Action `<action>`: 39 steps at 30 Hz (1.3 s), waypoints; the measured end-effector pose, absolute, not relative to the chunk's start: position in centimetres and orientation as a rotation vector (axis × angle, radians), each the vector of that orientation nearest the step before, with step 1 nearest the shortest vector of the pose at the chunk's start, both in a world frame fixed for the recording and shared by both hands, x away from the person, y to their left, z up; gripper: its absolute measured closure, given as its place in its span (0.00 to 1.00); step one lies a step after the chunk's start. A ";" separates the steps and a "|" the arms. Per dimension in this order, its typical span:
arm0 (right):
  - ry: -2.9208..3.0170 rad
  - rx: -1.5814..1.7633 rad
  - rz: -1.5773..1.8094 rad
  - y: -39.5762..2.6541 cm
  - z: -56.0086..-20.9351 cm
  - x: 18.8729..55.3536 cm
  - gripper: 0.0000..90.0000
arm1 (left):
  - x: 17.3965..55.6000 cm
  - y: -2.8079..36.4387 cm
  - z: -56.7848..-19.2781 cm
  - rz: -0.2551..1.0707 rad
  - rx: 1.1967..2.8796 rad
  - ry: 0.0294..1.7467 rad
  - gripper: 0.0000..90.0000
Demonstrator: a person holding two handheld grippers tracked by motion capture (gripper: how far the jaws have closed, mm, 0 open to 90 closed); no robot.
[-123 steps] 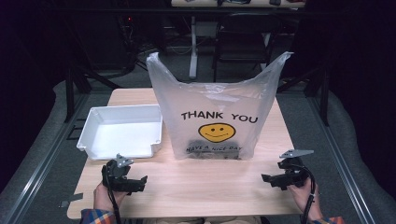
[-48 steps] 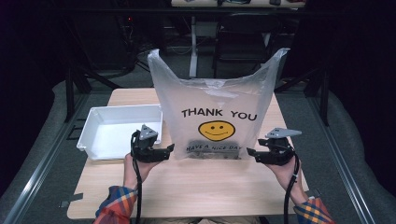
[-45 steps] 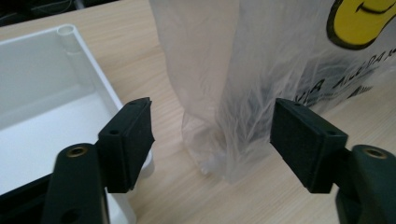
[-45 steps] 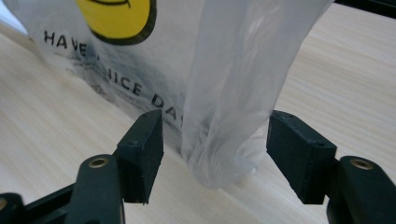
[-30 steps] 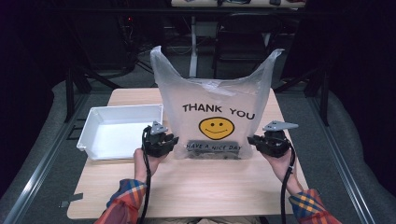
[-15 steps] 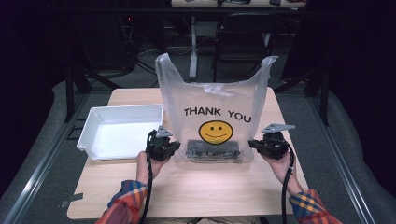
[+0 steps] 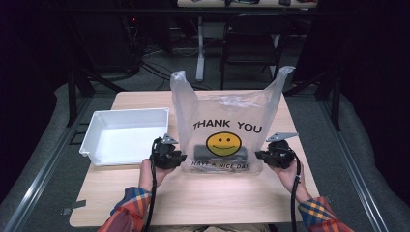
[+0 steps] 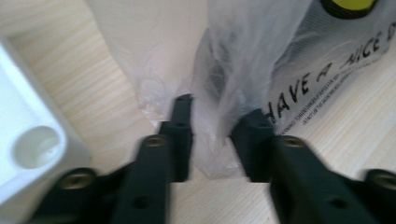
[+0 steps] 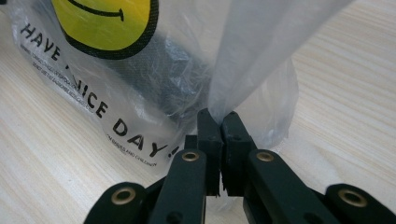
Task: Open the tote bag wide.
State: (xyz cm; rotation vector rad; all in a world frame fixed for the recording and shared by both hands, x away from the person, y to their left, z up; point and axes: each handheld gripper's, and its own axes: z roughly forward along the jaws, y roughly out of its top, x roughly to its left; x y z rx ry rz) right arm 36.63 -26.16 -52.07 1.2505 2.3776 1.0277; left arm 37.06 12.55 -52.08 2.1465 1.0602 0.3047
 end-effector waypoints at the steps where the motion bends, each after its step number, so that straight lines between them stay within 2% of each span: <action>1: 2.379 1.248 1.026 -26.1 -52.1 36.6 0.98 | 36.9 12.6 -51.6 0.331 2.134 1.049 0.60; 2: 2.383 1.242 1.025 -26.1 -52.1 36.7 0.98 | 36.7 12.5 -51.1 0.343 2.116 1.036 0.47; 3: 2.383 1.242 1.025 -26.1 -52.1 36.7 0.98 | 36.4 12.5 -50.6 0.374 2.097 1.020 0.47; 5: 2.382 1.242 1.017 -26.1 -52.1 36.7 0.98 | 36.0 12.3 -49.4 0.427 2.052 0.987 0.39; 8: 2.385 1.235 1.021 -26.0 -52.2 36.8 0.98 | 35.9 12.1 -48.0 0.491 1.981 0.965 0.40; 11: 2.406 1.236 1.007 -25.7 -52.5 36.8 0.98 | 36.6 12.0 -47.9 0.514 1.940 0.970 0.57; 12: 2.414 1.229 1.000 -25.6 -52.6 36.8 0.98 | 36.9 11.9 -48.1 0.521 1.925 0.970 0.57; 13: 2.419 1.225 0.994 -25.5 -52.7 36.8 0.98 | 37.2 11.8 -48.5 0.504 1.918 0.954 0.66; 15: 2.425 1.225 0.992 -25.4 -52.7 36.8 0.98 | 37.9 11.6 -49.5 0.429 1.961 0.941 0.74; 16: 2.425 1.225 0.992 -25.4 -52.7 36.8 0.98 | 38.1 11.4 -50.0 0.403 1.975 0.941 0.74; 17: 2.425 1.222 0.990 -25.4 -52.7 36.8 0.98 | 38.3 11.2 -50.6 0.383 1.985 0.945 0.81; 18: 2.425 1.222 0.990 -25.4 -52.7 36.8 0.98 | 38.4 11.0 -51.0 0.377 2.003 0.952 0.81; 19: 2.425 1.218 0.990 -25.5 -52.7 36.7 0.98 | 38.5 10.9 -51.3 0.371 2.019 0.951 0.88; 20: 2.425 1.218 0.990 -25.5 -52.7 36.7 0.98 | 38.5 10.7 -51.5 0.366 2.026 0.958 0.88; 23: 2.421 1.215 0.995 -25.6 -52.6 36.6 0.98 | 38.6 10.8 -51.7 0.360 2.045 0.957 0.97; 26: 2.407 1.213 1.008 -25.7 -52.3 36.5 0.95 | 38.7 11.2 -51.8 0.346 2.049 0.969 0.99; 32: 2.364 1.204 1.088 -26.1 -50.8 36.3 0.73 | 38.6 11.7 -51.9 0.310 2.043 0.984 0.99; 35: 2.299 1.224 1.153 -26.6 -49.0 36.3 0.62 | 38.5 12.0 -52.1 0.294 2.062 0.984 0.99; 39: 2.228 1.223 1.202 -27.1 -47.5 36.5 0.54 | 38.6 12.0 -52.3 0.268 2.070 0.989 0.99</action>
